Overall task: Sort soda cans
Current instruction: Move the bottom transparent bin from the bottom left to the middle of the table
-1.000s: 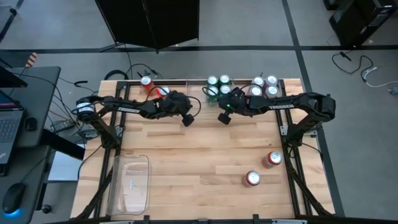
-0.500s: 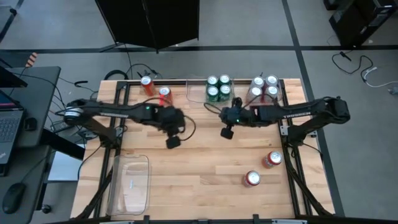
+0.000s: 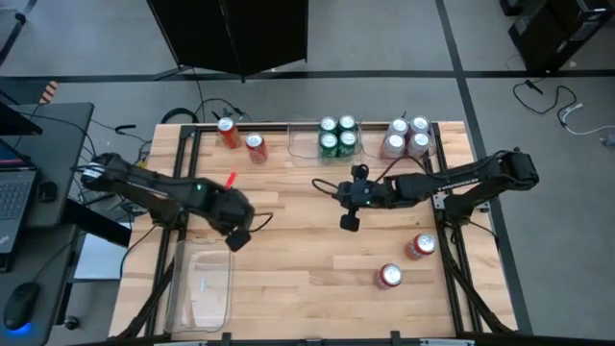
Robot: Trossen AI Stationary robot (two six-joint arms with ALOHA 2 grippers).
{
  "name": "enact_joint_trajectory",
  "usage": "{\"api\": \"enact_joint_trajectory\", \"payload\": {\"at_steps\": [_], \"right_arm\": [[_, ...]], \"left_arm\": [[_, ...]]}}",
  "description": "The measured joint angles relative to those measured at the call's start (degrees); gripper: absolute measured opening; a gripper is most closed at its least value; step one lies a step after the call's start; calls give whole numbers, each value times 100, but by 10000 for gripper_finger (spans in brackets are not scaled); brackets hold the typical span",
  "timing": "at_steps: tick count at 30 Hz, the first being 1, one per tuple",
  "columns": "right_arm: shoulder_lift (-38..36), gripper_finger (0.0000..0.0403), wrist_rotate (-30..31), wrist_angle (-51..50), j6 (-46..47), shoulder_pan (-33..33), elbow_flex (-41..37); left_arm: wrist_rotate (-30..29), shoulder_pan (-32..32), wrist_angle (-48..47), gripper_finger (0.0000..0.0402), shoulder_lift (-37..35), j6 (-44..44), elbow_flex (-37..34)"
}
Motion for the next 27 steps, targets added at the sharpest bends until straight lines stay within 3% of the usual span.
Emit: {"api": "enact_joint_trajectory", "payload": {"at_steps": [7,15,22,27], "right_arm": [[19,0,0,15,19,145,-2],[19,0,0,12,30,176,-2],[19,0,-16,14,34,195,-2],[19,0,-148,18,38,215,-2]], "left_arm": [[555,-685,259,0,2,-1175,-366],[647,-852,867,0,-6,-1570,-1239],[-168,-386,2364,0,0,-254,-1563],[-300,238,3668,0,193,1269,-1563]]}}
